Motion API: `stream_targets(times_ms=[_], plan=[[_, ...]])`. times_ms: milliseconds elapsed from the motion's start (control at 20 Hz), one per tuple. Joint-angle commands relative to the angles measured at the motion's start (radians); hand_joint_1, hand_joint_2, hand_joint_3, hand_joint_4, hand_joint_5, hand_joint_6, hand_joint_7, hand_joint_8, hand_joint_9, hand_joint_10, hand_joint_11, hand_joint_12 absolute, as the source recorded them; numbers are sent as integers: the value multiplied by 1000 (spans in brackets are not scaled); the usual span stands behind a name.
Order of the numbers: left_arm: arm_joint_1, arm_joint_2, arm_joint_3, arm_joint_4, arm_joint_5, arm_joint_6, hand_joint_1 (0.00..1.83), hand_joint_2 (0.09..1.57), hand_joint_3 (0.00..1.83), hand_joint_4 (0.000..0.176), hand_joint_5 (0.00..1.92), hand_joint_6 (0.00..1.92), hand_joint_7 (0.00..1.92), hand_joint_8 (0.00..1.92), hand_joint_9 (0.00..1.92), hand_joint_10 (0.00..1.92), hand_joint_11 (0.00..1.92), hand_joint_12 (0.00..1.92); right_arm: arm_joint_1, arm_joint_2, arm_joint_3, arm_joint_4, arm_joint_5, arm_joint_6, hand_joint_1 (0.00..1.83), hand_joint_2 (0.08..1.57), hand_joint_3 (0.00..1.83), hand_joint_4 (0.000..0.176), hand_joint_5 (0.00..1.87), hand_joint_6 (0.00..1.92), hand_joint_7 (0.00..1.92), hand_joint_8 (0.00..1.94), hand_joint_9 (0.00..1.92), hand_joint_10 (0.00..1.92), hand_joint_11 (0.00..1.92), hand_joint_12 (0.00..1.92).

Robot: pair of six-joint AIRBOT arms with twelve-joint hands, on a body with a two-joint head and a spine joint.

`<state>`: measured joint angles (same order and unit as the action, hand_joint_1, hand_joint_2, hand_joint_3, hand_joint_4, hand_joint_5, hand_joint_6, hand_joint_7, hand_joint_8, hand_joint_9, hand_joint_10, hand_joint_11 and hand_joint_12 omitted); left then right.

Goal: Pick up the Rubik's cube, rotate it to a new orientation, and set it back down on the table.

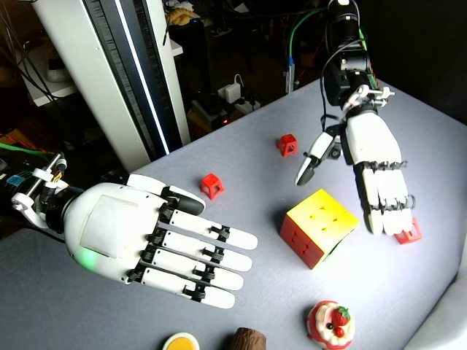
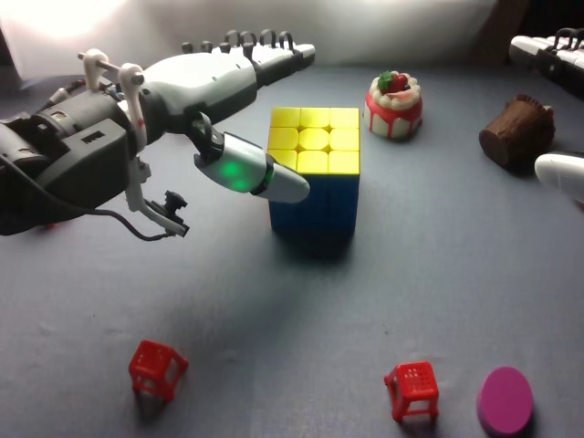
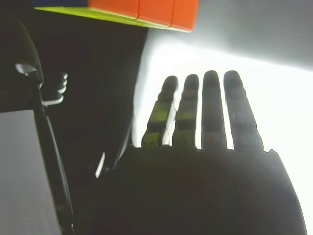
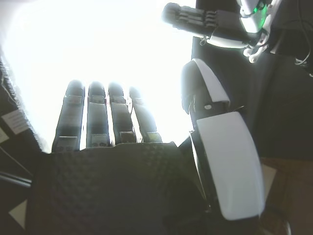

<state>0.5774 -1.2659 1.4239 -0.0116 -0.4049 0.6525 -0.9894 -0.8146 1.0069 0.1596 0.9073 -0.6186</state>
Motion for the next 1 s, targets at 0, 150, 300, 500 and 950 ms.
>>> stream_targets(times_ms=[0, 150, 300, 500, 950], plan=[[-17, -7, 10, -9, -83, -3, 708, 880, 12, 17, 0, 0, 0, 0, 0, 0, 0, 0, 6, 0, 3, 10, 125, 6, 564, 1354, 12, 0, 0, 0, 0, 0, 0, 0, 0, 0], [-28, -33, 34, -26, -32, 27, 754, 856, 0, 44, 0, 0, 0, 0, 0, 0, 3, 2, 3, -2, 3, 10, 125, 6, 562, 1350, 9, 0, 0, 0, 0, 0, 0, 0, 0, 0], [-28, -46, 45, -38, -12, 42, 762, 846, 0, 29, 0, 0, 0, 0, 0, 0, 0, 0, 2, -3, 3, 11, 125, 6, 591, 1357, 8, 0, 0, 0, 0, 0, 0, 0, 0, 0], [-27, -67, 67, -57, 17, 55, 761, 836, 0, 11, 0, 0, 0, 0, 0, 0, 0, 0, -1, -3, 3, 12, 125, 6, 560, 1358, 5, 0, 0, 0, 0, 0, 0, 0, 0, 0], [-30, -95, 88, -80, 47, 82, 850, 918, 0, 10, 0, 0, 0, 0, 0, 0, 3, 363, -3, -7, 4, 12, 125, 6, 619, 1360, 1, 0, 0, 0, 0, 0, 0, 0, 0, 0]])
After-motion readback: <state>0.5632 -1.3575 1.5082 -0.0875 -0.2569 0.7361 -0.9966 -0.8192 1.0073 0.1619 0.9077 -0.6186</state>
